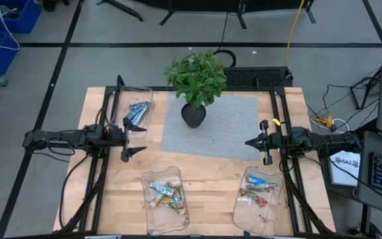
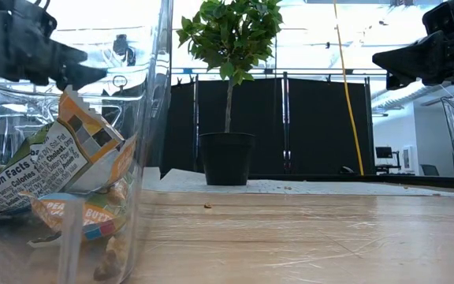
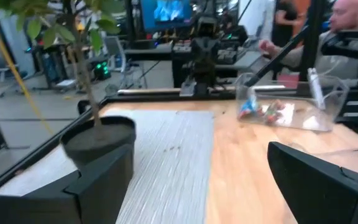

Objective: Pick and place Granola Bars by type
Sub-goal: Return to Home Position

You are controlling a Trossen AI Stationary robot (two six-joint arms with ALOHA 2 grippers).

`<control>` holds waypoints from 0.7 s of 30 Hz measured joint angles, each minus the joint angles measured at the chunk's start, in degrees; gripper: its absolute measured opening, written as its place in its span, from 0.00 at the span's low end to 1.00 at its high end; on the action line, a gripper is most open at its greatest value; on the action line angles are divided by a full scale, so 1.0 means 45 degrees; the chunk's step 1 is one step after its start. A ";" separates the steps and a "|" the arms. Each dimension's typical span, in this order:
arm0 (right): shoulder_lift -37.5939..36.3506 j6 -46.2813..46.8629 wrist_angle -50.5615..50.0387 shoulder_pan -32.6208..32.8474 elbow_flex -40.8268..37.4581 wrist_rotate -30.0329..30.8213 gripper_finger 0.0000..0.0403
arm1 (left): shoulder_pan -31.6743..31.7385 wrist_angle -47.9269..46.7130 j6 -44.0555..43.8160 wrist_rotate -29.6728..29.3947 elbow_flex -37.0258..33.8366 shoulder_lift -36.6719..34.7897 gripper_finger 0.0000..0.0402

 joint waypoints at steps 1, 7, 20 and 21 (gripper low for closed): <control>0.0000 0.0000 0.0000 0.0000 -0.0004 0.0000 0.00 | -0.0080 -0.0061 -0.0041 -0.0206 -0.0004 0.0000 0.94; -0.0001 -0.0002 -0.0002 0.0000 -0.0002 0.0000 0.00 | -0.0527 -0.0287 -0.0101 -0.0605 -0.0003 -0.0005 0.94; -0.0005 0.0000 -0.0002 0.0000 -0.0002 0.0000 0.00 | -0.1082 -0.0294 -0.0474 -0.1600 -0.0597 0.0024 0.94; -0.0005 0.0000 -0.0005 0.0000 -0.0004 -0.0003 0.00 | -0.1122 -0.0246 -0.0536 -0.1605 -0.0597 0.0024 0.94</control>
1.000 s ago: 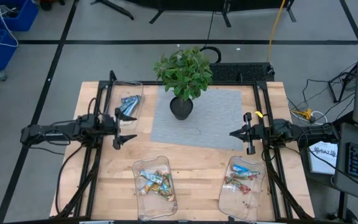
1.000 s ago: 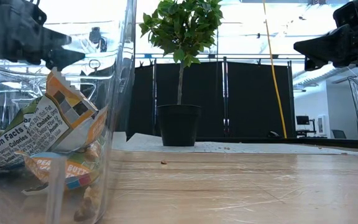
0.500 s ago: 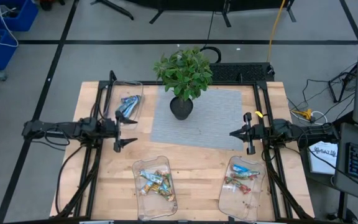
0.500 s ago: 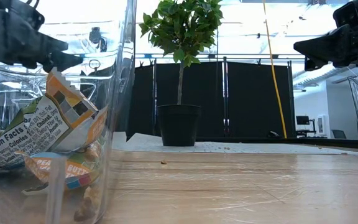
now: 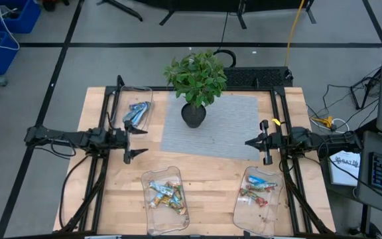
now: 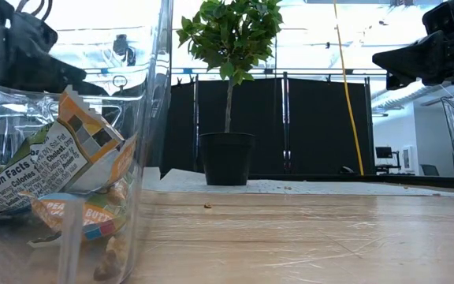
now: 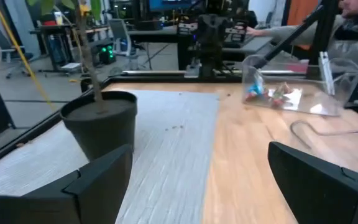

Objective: Pick and place Granola Bars by type
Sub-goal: Return to Home Position

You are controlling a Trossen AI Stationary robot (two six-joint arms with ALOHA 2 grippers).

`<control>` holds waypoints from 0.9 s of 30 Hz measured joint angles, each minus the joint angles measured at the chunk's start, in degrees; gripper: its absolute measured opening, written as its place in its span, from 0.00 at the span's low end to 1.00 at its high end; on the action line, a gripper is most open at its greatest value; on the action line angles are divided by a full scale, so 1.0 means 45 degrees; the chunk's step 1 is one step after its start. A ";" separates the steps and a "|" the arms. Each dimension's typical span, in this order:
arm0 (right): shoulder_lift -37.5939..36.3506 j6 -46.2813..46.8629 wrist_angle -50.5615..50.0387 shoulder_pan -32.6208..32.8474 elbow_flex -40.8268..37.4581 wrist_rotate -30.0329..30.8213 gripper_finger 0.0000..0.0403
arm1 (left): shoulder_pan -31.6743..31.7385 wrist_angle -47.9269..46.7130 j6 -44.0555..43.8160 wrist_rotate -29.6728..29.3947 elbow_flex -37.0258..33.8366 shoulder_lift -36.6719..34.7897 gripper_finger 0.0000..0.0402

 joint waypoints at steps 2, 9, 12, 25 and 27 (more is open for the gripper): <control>0.0000 0.0000 0.0002 0.0000 0.0004 0.0001 0.00 | -0.0083 0.0258 -0.0022 0.0005 -0.0005 -0.0005 0.93; 0.0000 -0.0001 0.0000 0.0001 0.0002 0.0003 0.00 | -0.0203 0.0333 -0.0087 0.0003 -0.0005 -0.0005 0.94; 0.0000 0.0000 0.0000 0.0002 0.0004 0.0003 0.00 | -0.0203 0.0202 -0.0090 0.0005 -0.0005 -0.0005 0.94; 0.0000 0.0000 0.0000 0.0000 0.0004 0.0003 0.00 | -0.0203 0.0207 -0.0121 0.0010 -0.0005 -0.0005 0.94; 0.0000 -0.0002 0.0000 0.0000 -0.0001 0.0001 0.00 | -0.0203 0.0207 -0.0121 0.0010 -0.0005 -0.0005 0.94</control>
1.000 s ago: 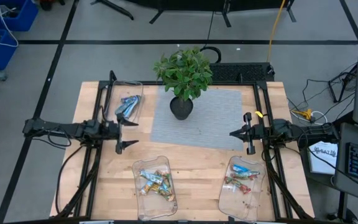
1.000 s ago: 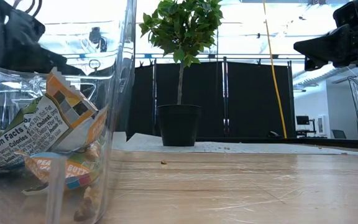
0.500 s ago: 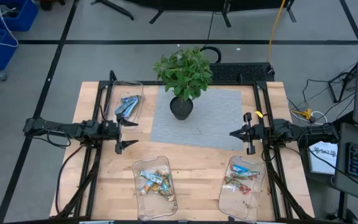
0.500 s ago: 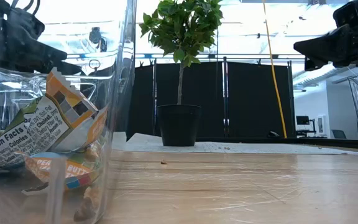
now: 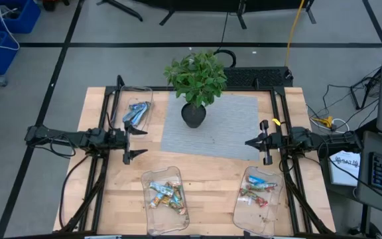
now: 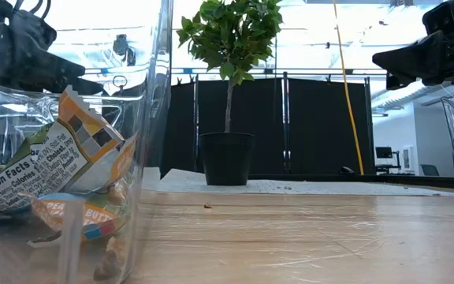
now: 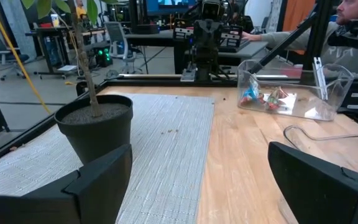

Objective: Pick and place Granola Bars by type
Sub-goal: Return to Home Position

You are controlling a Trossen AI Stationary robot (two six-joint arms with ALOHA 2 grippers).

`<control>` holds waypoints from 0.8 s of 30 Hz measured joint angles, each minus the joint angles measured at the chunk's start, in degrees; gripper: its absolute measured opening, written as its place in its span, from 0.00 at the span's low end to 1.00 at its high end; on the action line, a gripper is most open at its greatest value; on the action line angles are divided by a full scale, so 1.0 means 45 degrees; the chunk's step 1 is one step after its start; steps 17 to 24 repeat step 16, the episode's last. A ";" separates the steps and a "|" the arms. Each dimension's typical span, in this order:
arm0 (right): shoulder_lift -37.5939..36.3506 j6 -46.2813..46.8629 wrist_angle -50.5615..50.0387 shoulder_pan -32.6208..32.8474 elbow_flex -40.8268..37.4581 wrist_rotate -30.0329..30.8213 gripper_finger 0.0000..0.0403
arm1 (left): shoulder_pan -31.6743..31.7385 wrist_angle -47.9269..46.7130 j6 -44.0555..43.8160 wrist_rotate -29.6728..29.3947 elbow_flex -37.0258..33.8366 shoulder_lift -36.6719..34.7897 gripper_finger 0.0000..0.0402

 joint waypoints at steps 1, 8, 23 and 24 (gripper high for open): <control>0.0000 -0.0001 0.0000 0.0005 0.0005 0.0002 0.00 | 0.0000 0.0000 0.0001 0.0001 0.0000 0.0000 0.94; 0.0000 0.0002 0.0000 0.0000 0.0001 0.0001 0.00 | 0.0000 0.0000 0.0005 0.0005 0.0005 0.0000 0.93; 0.0000 0.0002 0.0000 0.0000 0.0001 0.0002 0.00 | 0.0000 0.0000 0.0010 0.0005 0.0005 0.0000 0.94; 0.0000 0.0002 0.0000 0.0000 0.0001 0.0002 0.00 | 0.0000 0.0000 0.0010 0.0005 0.0005 0.0000 0.94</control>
